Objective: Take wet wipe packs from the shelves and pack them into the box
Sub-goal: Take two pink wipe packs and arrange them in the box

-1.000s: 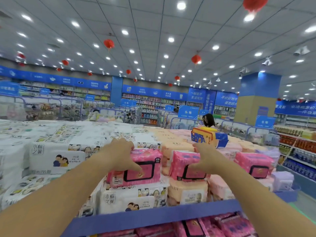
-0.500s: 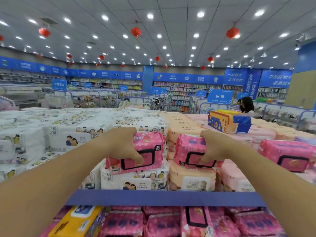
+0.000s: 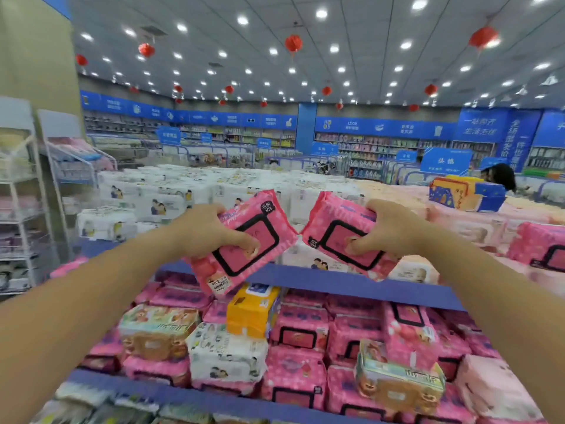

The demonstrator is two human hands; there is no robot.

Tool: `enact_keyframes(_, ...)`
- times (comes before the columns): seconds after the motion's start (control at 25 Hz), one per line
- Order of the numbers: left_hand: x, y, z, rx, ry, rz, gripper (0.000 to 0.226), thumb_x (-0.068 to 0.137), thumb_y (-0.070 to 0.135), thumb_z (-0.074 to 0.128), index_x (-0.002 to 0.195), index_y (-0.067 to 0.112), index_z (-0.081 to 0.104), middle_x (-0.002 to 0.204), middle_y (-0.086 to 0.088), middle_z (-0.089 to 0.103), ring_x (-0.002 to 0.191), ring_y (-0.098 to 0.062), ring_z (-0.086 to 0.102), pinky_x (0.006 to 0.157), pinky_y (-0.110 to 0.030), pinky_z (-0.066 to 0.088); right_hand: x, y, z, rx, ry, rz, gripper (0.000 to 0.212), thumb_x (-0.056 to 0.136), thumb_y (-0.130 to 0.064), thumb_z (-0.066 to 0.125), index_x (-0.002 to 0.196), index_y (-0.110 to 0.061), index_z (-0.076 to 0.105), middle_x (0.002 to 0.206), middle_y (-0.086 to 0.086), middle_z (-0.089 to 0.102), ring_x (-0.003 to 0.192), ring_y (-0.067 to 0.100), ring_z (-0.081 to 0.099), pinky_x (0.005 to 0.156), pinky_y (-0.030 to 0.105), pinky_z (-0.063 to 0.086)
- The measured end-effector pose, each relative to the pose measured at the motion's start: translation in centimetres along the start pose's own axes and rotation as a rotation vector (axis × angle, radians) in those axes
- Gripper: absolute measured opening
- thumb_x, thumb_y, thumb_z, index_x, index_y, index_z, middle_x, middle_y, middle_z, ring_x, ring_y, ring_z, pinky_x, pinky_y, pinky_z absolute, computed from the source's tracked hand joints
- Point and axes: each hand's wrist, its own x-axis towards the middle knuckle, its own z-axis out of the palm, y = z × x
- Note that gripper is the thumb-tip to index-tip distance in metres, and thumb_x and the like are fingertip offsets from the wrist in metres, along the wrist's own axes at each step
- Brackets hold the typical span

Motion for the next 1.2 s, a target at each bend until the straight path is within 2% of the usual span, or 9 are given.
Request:
enact_keyframes(0.12, -9.2, -7.8, -5.8, -0.173, 0.091, -0.127, 0.047, 0.067, 0.040, 0.091, 0.102, 0.017, 0.070, 0.079, -0.002, 0.079, 0.068, -0.021, 0.077, 0.060, -0.036, 0.061, -3.8, -7.2, 6.5, 0.184, -0.050, -0.013, 0.058, 0.063, -0.039, 0.093, 0.094, -0.010, 0.053, 0.080, 0.011, 0.066, 0.047, 0.019, 0.062, 0.041, 0.029, 0.048)
enact_keyframes(0.36, -28.1, -24.4, -13.7, -0.434, 0.263, -0.419, 0.029, 0.072, 0.028, 0.088, 0.094, 0.012, 0.076, 0.091, -0.015, 0.079, 0.071, -0.029, 0.076, 0.055, -0.035, 0.059, -11.5, -23.1, 24.6, 0.432, -0.291, -0.030, 0.064, 0.066, -0.041, 0.092, 0.110, -0.011, 0.055, 0.098, 0.007, 0.071, 0.063, 0.018, 0.070, 0.043, 0.026, 0.049)
enact_keyframes(0.48, -33.1, -32.1, -15.7, -0.455, 0.308, -0.560, 0.019, 0.073, 0.029, 0.087, 0.082, 0.015, 0.080, 0.090, -0.016, 0.079, 0.074, -0.032, 0.076, 0.058, -0.039, 0.060, -13.8, -29.1, 34.1, 0.565, -0.457, -0.032, 0.070, 0.060, -0.040, 0.096, 0.114, -0.016, 0.058, 0.106, 0.003, 0.075, 0.081, 0.020, 0.075, 0.071, 0.040, 0.062)
enact_keyframes(0.6, -36.0, -39.7, -16.6, -0.412, 0.289, -0.683, 0.030, 0.072, 0.032, 0.088, 0.093, 0.012, 0.079, 0.092, -0.014, 0.079, 0.081, -0.034, 0.077, 0.074, -0.048, 0.063, -15.2, -33.4, 42.9, 0.510, -0.624, -0.007, 0.106, 0.061, -0.055, 0.091, 0.145, -0.015, 0.042, 0.141, 0.001, 0.055, 0.116, 0.024, 0.063, 0.089, 0.041, 0.052)
enact_keyframes(0.72, -37.5, -47.2, -16.7, -0.332, 0.230, -0.760, 0.037, 0.073, 0.031, 0.089, 0.101, 0.012, 0.073, 0.083, -0.007, 0.080, 0.073, -0.025, 0.078, 0.060, -0.033, 0.060, -16.2, -35.8, 50.7, 0.515, -0.746, -0.003, 0.099, 0.066, -0.049, 0.090, 0.146, -0.015, 0.041, 0.130, -0.001, 0.059, 0.101, 0.021, 0.065, 0.080, 0.040, 0.053)
enact_keyframes(0.84, -38.7, -55.4, -16.6, -0.226, 0.113, -0.876, 0.044, 0.069, 0.038, 0.091, 0.100, 0.016, 0.069, 0.079, -0.002, 0.079, 0.070, -0.021, 0.078, 0.067, -0.038, 0.063, -17.3, -37.4, 58.4, 0.486, -0.875, 0.064, 0.083, 0.063, -0.050, 0.092, 0.128, -0.017, 0.052, 0.112, 0.000, 0.066, 0.088, 0.020, 0.067, 0.074, 0.040, 0.055)
enact_keyframes(1.0, -39.9, -64.7, -15.3, -0.105, -0.106, -0.996, 0.057, 0.061, 0.046, 0.094, 0.103, 0.019, 0.066, 0.085, -0.001, 0.079, 0.071, -0.018, 0.077, 0.073, -0.040, 0.064, -19.6, -37.6, 67.5, 0.447, -0.973, 0.219, 0.112, 0.035, -0.074, 0.090, 0.125, -0.017, 0.057, 0.116, 0.003, 0.071, 0.092, 0.023, 0.073, 0.079, 0.047, 0.061)
enact_keyframes(1.12, -39.6, -71.5, -13.1, -0.052, -0.292, -0.999, 0.052, 0.060, 0.039, 0.095, 0.099, 0.021, 0.066, 0.083, 0.003, 0.077, 0.065, -0.009, 0.074, 0.060, -0.026, 0.057, -22.3, -38.0, 73.7, 0.407, -1.053, 0.341, 0.083, 0.044, -0.061, 0.091, 0.111, -0.022, 0.061, 0.103, -0.002, 0.075, 0.084, 0.017, 0.075, 0.079, 0.047, 0.062)
enact_keyframes(1.2, -39.4, -76.4, -10.6, 0.017, -0.457, -0.957, 0.055, 0.056, 0.046, 0.094, 0.098, 0.027, 0.064, 0.086, 0.006, 0.076, 0.068, -0.007, 0.074, 0.063, -0.026, 0.059, -24.5, -38.2, 78.1, 0.369, -1.083, 0.426, 0.068, 0.046, -0.055, 0.091, 0.101, -0.024, 0.064, 0.090, -0.004, 0.077, 0.076, 0.013, 0.075, 0.076, 0.043, 0.063)
